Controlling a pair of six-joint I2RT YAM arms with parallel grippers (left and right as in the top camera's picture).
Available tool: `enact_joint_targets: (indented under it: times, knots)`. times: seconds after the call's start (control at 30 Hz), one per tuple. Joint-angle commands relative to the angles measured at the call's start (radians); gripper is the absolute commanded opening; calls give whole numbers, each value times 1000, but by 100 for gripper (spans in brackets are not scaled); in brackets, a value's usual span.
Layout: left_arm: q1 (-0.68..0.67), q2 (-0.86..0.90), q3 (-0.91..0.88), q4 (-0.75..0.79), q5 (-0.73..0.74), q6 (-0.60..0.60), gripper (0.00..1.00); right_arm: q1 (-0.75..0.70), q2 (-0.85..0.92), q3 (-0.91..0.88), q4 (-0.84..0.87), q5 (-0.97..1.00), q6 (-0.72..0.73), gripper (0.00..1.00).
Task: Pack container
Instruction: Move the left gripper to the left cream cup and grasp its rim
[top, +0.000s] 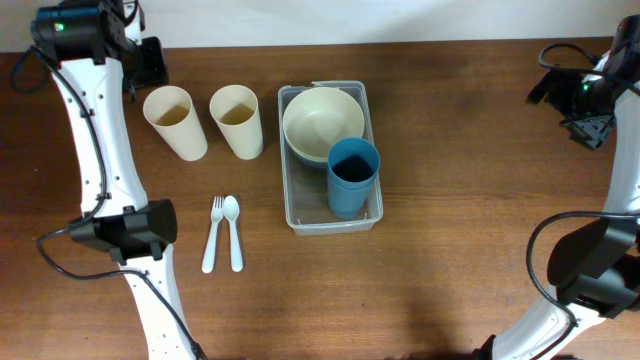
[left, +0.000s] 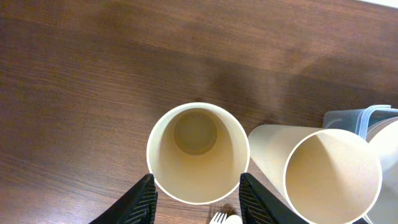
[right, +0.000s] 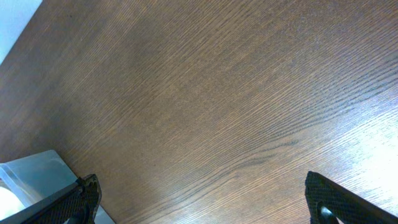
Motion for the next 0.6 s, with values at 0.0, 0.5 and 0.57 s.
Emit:
enact_joint_targets:
  times: [0.0,0.5,0.57]
  knots:
    - [9,-6,-68,-4,-32,1,45,-1,-2,2,0,9,-3,99]
    - [26,-4,-374,89,-95,-11,45,-1,-2,2,0,9,-3,99]
    - [26,-4,-421,112,-95,-11,44,-1,-2,2,0,9,-3,99]
